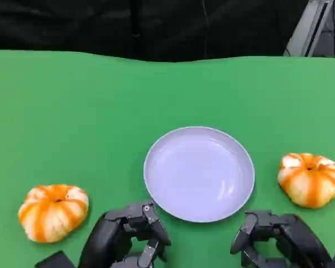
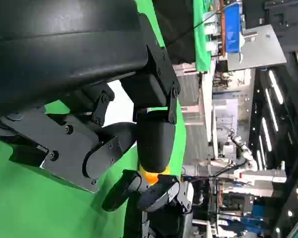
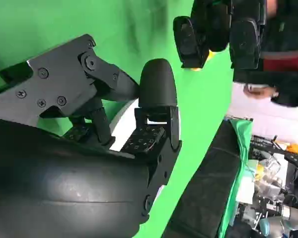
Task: Grasp the bread from the table and place it into the plate.
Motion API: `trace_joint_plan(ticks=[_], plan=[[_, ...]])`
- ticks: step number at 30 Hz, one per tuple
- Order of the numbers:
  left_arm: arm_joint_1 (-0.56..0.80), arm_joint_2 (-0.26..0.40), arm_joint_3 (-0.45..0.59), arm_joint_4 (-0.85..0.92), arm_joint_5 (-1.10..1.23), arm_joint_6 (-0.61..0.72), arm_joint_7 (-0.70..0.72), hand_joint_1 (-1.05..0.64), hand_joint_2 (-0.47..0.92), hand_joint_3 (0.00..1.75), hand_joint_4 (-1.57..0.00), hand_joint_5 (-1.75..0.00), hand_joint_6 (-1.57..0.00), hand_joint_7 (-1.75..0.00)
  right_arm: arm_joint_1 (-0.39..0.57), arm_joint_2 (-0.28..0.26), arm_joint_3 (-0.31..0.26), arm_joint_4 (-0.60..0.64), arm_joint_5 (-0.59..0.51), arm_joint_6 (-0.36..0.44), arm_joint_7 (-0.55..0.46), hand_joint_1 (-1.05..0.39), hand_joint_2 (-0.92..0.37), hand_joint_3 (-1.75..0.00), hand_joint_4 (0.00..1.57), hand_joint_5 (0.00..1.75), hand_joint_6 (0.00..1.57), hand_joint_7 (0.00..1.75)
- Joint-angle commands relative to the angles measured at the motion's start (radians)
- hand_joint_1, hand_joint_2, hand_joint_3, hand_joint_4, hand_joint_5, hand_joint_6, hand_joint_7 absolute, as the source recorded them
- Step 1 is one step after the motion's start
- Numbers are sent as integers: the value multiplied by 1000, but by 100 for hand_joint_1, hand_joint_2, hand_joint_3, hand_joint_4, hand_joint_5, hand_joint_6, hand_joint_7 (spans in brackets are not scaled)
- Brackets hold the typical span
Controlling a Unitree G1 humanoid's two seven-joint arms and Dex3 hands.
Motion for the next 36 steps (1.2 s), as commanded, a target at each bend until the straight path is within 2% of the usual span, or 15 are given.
trace_joint_plan(ticks=[1, 13, 15, 17, 18, 20, 21, 23, 25, 26, 28, 29, 31, 33, 36], plan=[[-2, 12, 4, -10, -5, 4, 7, -11, 56, 112, -88, -161, -91, -130, -5, -7, -9, -3, 14, 0, -1, -13, -63, -94, 81, 147, 86, 116], [1, 11, 8, -14, -1, -9, 15, -10, 57, 113, -89, -160, -91, -130, -5, -8, -9, 0, 13, -4, 1, -14, -62, -94, 81, 147, 85, 116], [-1, 9, 13, -14, -15, -13, 10, -8, 61, 105, -91, -144, -96, -109, -8, -8, -9, 4, 6, -13, -5, -15, -62, -94, 81, 147, 85, 116], [-5, 9, 18, -13, -22, -10, 9, -8, 66, 98, -89, -136, -96, -94, -8, -8, -8, 5, 8, -11, -3, -15, -62, -94, 81, 147, 85, 116], [-7, 10, 21, -11, -22, -10, 11, -9, 68, 91, -91, -128, -101, -81, -8, -8, -8, 5, 9, -9, -2, -15, -62, -94, 81, 147, 85, 116], [-9, 10, 24, -8, -21, -11, 13, -9, 69, 87, -92, -122, -105, -71, -8, -8, -8, 4, 10, -7, 0, -15, -63, -94, 81, 147, 85, 116], [-8, 10, 30, -16, -25, -4, 19, -11, 68, 88, -92, -112, -103, -64, -9, -8, -8, 6, 10, -8, 1, -15, -63, -94, 81, 147, 85, 116], [-4, 8, 39, -30, -34, 10, 27, -14, 58, 97, -108, -42, -108, -18, -10, -8, -7, 7, 9, -8, 1, -15, -63, -93, 81, 147, 85, 116], [0, 7, 46, -54, -41, 27, 39, -15, 56, 96, -110, -16, -103, -5, -10, -8, -8, 8, 13, -5, 4, -15, -63, -93, 81, 147, 85, 116], [3, 7, 49, -65, -42, 34, 45, -17, 59, 83, -104, -7, -95, -2, -9, -7, -8, 8, 16, -4, 6, -14, -63, -93, 81, 147, 85, 116], [7, 9, 51, -89, -47, 48, 49, -17, 62, 73, -102, -2, -91, -1, -9, -7, -9, 10, 16, -7, 5, -14, -63, -93, 81, 147, 85, 115], [9, 10, 52, -99, -50, 53, 49, -21, 70, 53, -93, -1, -83, 0, -9, -7, -9, 11, 13, -10, 3, -14, -63, -93, 81, 147, 85, 115], [16, 17, 50, -139, -86, 76, 22, -26, 85, 25, -80, 0, -70, 0, -10, -7, -9, 12, 12, -12, 2, -14, -63, -93, 82, 146, 85, 115], [23, 29, 48, -179, -117, 98, -4, -35, 91, 15, -67, 0, -57, 0, -10, -7, -9, 14, 15, -12, 6, -14, -64, -93, 82, 147, 85, 115], [30, 38, 48, -212, -133, 120, -14, -42, 92, 14, -56, 0, -46, 0, -10, -7, -10, 17, 21, -11, 11, -14, -64, -92, 82, 147, 85, 115]])
